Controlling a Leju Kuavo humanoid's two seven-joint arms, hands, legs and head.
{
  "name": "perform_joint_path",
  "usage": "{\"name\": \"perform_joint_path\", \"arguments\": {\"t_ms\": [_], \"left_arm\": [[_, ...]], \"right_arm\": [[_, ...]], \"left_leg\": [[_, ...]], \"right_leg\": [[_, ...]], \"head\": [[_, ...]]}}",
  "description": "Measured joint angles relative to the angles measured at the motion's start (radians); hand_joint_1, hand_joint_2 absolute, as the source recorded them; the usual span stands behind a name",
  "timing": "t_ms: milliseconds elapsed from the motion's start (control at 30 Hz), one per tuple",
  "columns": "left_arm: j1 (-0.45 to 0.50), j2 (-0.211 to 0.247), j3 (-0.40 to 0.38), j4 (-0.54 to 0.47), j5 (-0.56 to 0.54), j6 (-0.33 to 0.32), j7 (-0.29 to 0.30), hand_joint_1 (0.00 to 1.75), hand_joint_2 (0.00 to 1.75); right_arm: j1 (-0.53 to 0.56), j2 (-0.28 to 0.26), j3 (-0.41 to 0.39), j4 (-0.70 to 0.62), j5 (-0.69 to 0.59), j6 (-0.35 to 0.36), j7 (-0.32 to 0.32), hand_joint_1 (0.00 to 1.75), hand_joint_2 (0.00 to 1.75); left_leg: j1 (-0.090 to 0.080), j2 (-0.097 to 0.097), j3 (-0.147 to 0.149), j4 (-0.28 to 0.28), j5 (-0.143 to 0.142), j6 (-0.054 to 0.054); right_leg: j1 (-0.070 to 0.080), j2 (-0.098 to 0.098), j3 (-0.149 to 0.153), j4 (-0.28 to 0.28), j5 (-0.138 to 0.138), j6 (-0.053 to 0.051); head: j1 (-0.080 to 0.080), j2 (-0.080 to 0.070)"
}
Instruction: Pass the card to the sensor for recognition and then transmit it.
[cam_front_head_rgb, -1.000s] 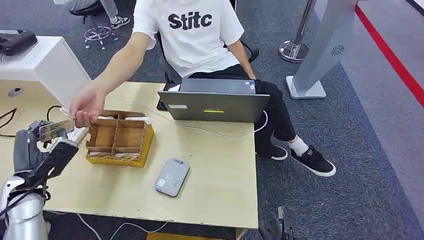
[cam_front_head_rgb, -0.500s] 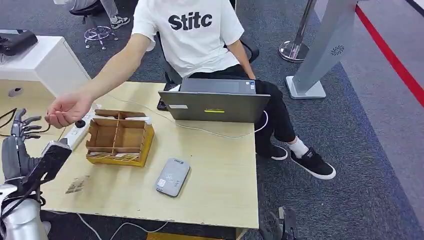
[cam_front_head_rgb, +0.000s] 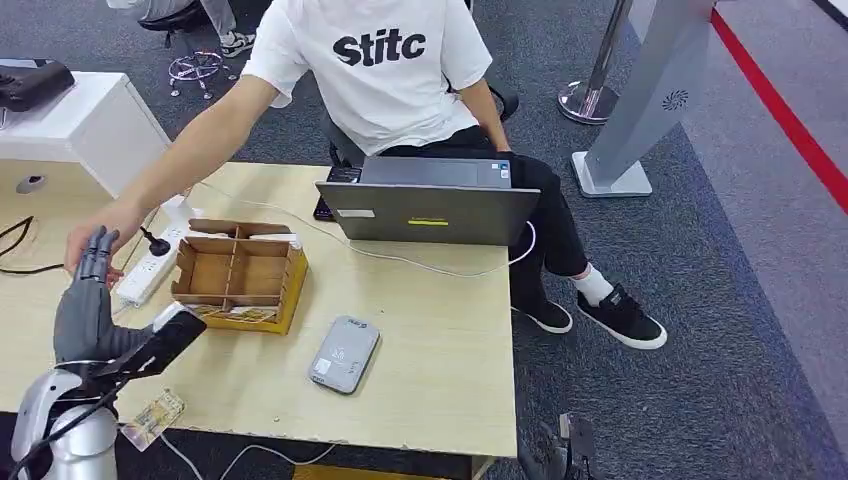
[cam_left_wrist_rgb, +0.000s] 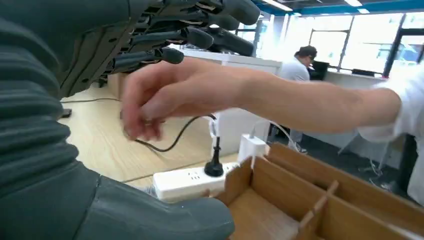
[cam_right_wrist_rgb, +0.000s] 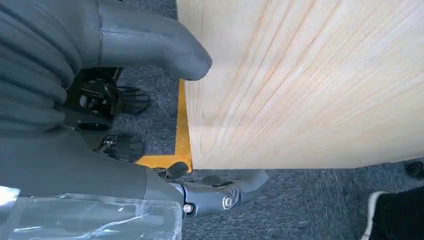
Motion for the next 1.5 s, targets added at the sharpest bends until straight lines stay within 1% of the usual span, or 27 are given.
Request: {"name": "perform_joint_path", "arguments": {"t_ms": [100,167,200,233,533,1000,1167,1433,1500], "left_arm": [[0.001,0.0,-0.003,0.0,-0.002,0.001,0.001,0.0,1.75],[0.023,0.009,-0.06,-0.001,-0.042,0.024,0.011,0.0,1.75],[0.037,0.019,-0.107,-0.001,-0.056,0.029,0.015,0.0,1.75],[0.051,0.037,-0.152,-0.002,-0.082,0.037,0.031,0.0,1.75],[0.064,0.05,-0.176,-0.009,-0.083,0.044,0.032,0.0,1.75],[0.08,0.051,-0.194,-0.046,-0.082,0.052,0.032,0.0,1.75],[0.098,0.042,-0.247,-0.062,-0.083,0.045,0.01,0.0,1.75],[0.111,0.037,-0.284,-0.072,-0.089,0.042,0.009,0.0,1.75],[0.116,0.037,-0.307,-0.074,-0.122,0.036,0.02,0.0,1.75]], "right_arm": [[0.0,0.0,0.0,0.0,0.0,0.0,0.0,0.0,1.75],[0.0,0.0,0.005,0.0,-0.004,0.002,0.0,0.0,1.75],[0.0,0.0,0.006,0.0,-0.005,0.002,0.0,0.0,1.75],[0.001,0.0,0.012,0.0,-0.006,0.003,0.0,0.0,1.75],[0.001,0.0,0.015,0.0,-0.006,0.003,0.0,0.0,1.75],[0.001,0.0,0.018,0.0,-0.008,0.003,-0.001,0.0,1.75],[0.001,0.0,0.018,0.0,-0.012,0.001,-0.002,0.0,1.75],[0.003,0.0,0.018,0.0,-0.015,0.0,-0.002,0.0,1.75],[0.003,0.0,0.019,0.0,-0.018,0.0,-0.002,0.0,1.75]], "left_leg": [[0.0,0.0,0.0,0.0,0.0,0.0],[0.0,0.0,0.0,0.0,0.0,0.0],[0.0,0.0,0.0,0.0,0.0,0.0],[0.0,0.0,0.0,0.0,0.0,0.0],[0.0,0.0,0.0,0.0,0.0,0.0],[0.0,0.0,0.0,0.0,0.0,0.0],[0.0,0.0,0.0,0.0,0.0,0.0],[0.0,0.0,0.0,0.0,0.0,0.0],[0.0,0.0,0.0,0.0,0.0,0.0]], "right_leg": [[0.0,0.0,0.0,0.0,0.0,0.0],[0.0,0.0,0.0,0.0,0.0,0.0],[0.0,0.0,0.0,0.0,0.0,0.0],[0.0,0.0,0.0,0.0,0.0,0.0],[0.0,0.0,0.0,0.0,0.0,0.0],[0.0,0.0,0.0,0.0,0.0,0.0],[0.0,0.0,0.0,0.0,0.0,0.0],[0.0,0.0,0.0,0.0,0.0,0.0],[0.0,0.0,0.0,0.0,0.0,0.0]], "head": [[0.0,0.0],[0.0,0.0],[0.0,0.0],[0.0,0.0],[0.0,0.0],[0.0,0.0],[0.0,0.0],[0.0,0.0],[0.0,0.0]]}}
